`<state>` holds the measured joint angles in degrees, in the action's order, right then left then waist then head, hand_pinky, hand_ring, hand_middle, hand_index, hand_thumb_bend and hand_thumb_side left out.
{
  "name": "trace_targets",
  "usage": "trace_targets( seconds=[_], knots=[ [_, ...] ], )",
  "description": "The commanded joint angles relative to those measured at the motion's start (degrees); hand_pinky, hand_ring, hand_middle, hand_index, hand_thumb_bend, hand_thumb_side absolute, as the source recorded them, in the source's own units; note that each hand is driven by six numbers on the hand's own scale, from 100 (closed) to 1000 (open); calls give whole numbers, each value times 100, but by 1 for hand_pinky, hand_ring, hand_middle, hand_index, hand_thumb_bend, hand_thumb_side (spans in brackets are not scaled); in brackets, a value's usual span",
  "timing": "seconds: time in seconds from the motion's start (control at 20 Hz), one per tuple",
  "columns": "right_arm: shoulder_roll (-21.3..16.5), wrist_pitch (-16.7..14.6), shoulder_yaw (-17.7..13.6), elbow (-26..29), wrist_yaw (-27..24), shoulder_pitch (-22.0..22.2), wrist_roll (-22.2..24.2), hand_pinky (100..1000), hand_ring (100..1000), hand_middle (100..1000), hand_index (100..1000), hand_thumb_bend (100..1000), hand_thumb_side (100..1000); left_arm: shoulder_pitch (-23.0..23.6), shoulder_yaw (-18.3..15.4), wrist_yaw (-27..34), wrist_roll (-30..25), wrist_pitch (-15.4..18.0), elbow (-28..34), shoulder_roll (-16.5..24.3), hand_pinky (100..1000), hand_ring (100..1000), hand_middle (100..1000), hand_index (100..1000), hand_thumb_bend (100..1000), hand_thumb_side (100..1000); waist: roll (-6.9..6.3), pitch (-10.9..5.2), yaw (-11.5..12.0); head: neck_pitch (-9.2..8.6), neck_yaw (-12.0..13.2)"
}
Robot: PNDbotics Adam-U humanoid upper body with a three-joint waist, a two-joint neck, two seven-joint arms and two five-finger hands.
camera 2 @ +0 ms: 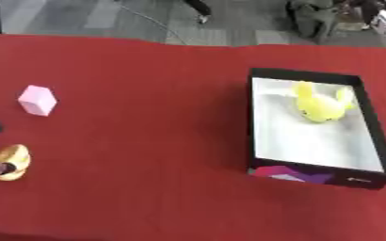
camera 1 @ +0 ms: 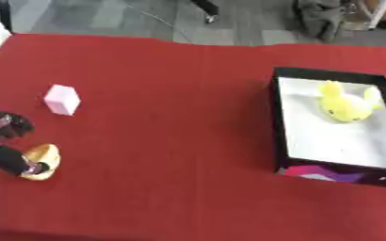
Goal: Pick up the objects with one hand, pass them to the other hand, and then place them into the box on the other side of the table.
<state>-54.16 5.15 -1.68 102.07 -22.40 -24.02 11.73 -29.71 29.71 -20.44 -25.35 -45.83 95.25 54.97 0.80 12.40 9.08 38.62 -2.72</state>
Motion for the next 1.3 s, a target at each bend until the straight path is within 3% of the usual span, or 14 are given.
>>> trace_targets(
  seconds=[0.05, 0.95, 1.3],
  knots=[
    [-125, -19, -52, 23, 41, -77, 25, 1000, 1000, 794, 1000, 100, 451, -75, -20, -87, -555, -614, -63, 100, 872, 828, 752, 839, 513, 158, -2, -99, -6, -63, -7],
    [-93, -36, -5, -9, 114, -81, 90, 1000, 1000, 799, 1000, 100, 439, -146, 228, -311, -737, -614, -630, -175, 860, 831, 758, 790, 500, 168, 17, -97, -35, -103, 22],
    [-90, -22, -2, -22, 115, -75, 85, 1000, 1000, 800, 1000, 100, 440, -101, 165, -303, -1009, -614, -567, -136, 855, 822, 735, 734, 351, 199, -4, -102, -36, -93, 18]
  ],
)
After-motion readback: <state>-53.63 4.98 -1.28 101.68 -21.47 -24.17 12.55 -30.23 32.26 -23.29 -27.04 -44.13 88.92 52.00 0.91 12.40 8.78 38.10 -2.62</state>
